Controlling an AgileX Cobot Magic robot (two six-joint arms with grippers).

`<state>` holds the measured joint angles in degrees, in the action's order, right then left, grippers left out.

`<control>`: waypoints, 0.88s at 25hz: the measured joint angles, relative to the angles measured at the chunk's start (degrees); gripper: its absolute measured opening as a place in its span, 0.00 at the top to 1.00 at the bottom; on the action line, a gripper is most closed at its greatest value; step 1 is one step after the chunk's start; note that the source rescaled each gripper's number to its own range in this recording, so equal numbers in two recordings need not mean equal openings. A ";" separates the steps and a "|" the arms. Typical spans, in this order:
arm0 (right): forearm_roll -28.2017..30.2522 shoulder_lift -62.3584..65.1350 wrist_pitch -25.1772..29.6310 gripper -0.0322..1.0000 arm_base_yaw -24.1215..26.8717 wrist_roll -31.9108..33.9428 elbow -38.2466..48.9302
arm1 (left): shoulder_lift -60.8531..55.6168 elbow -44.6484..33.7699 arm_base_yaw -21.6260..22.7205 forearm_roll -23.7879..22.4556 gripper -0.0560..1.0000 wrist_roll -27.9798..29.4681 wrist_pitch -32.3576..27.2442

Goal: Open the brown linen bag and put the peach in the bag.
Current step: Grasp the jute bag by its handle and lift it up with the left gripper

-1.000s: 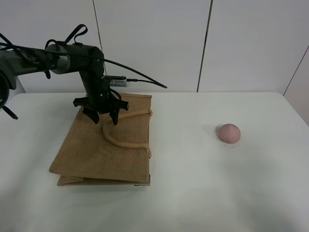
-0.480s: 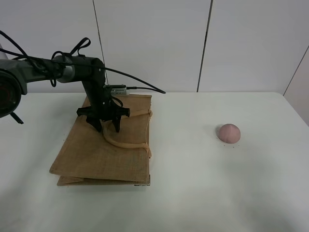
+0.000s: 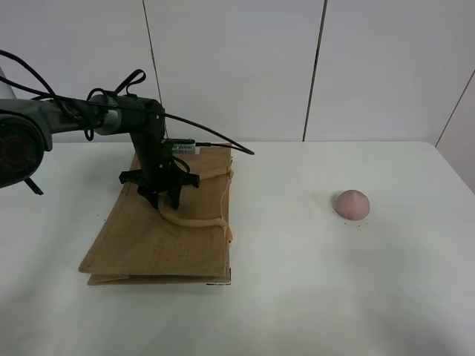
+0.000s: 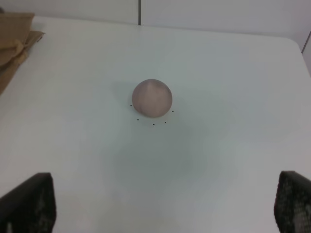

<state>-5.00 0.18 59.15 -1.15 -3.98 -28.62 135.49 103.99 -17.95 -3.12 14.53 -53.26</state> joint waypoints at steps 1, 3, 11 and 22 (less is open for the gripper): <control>0.00 0.00 0.00 0.00 0.00 0.00 0.00 | 0.11 0.64 -0.04 -0.64 0.70 0.00 -0.78; 0.00 0.00 0.00 0.00 0.00 0.00 0.00 | 0.28 2.43 -0.41 -2.68 0.94 0.00 -3.23; 0.00 0.00 0.00 0.00 0.00 0.00 0.00 | -5.46 11.86 -0.42 -4.20 0.95 -0.03 -10.96; 0.00 0.00 0.00 0.00 0.00 0.00 0.00 | -25.25 15.94 -0.42 4.81 0.95 -5.41 -13.60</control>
<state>-5.00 0.18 59.15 -1.15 -3.98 -28.62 110.24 119.93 -18.36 1.68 9.13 -66.86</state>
